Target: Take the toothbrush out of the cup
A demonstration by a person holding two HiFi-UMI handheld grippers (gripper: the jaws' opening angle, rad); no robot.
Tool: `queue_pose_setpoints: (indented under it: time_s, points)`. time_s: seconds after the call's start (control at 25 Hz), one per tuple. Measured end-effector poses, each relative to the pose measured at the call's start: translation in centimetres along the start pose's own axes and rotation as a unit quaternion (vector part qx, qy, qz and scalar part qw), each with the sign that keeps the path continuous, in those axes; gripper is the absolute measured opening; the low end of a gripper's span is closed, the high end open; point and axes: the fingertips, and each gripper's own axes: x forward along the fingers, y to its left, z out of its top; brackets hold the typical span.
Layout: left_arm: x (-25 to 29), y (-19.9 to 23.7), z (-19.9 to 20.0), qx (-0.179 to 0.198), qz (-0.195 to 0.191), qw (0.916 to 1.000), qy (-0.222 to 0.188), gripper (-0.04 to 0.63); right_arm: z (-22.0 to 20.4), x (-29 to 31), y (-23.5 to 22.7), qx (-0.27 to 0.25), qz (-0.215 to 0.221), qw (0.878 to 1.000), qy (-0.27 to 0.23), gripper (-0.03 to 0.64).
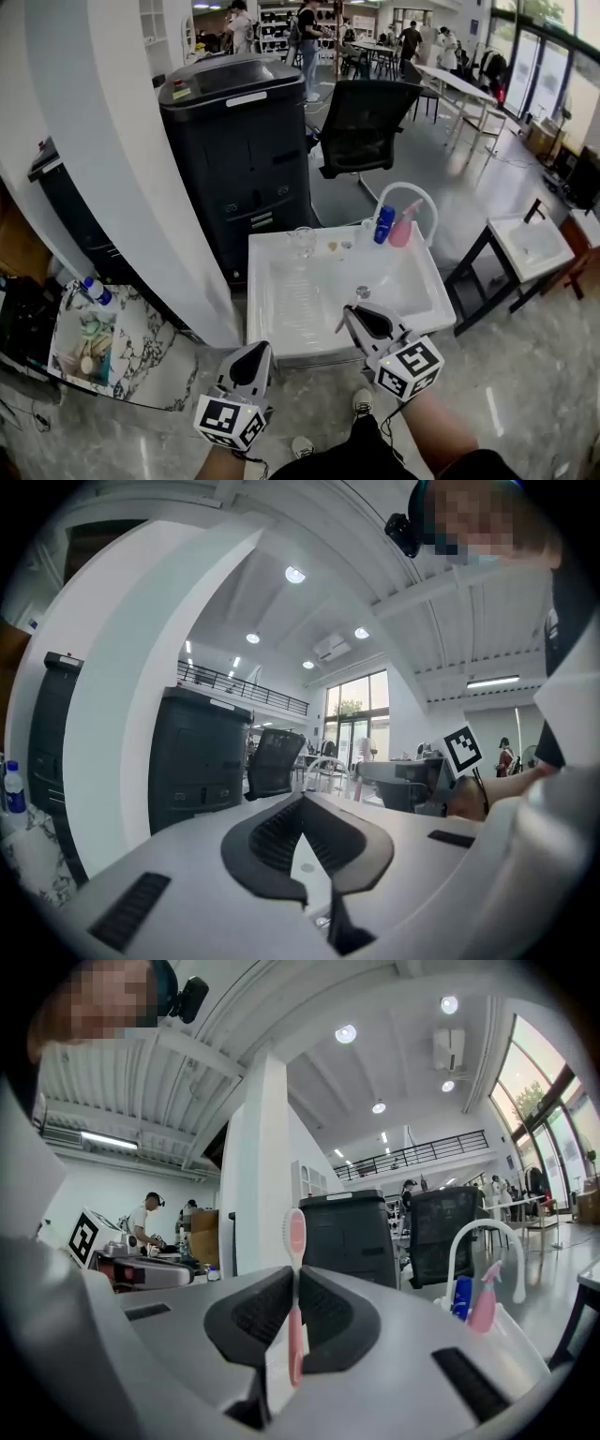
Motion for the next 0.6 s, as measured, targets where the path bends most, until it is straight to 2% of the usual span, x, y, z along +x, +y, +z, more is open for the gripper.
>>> queue_pose_setpoints:
  time_s: [0.32, 0.6]
  points:
    - [-1.1, -3.6, -0.2, 0.001, -0.053, 0.9986, -0.008, 0.017, 0.2, -5.2, 1.0, 0.0, -0.047, 0.999, 0.002, 0.034]
    - [-0.1, -8.0, -1.1, -0.004, -0.051, 0.9987, 0.0, 0.017, 0.2, -8.7, -0.1, -0.002, -0.038, 0.999, -0.003, 0.034]
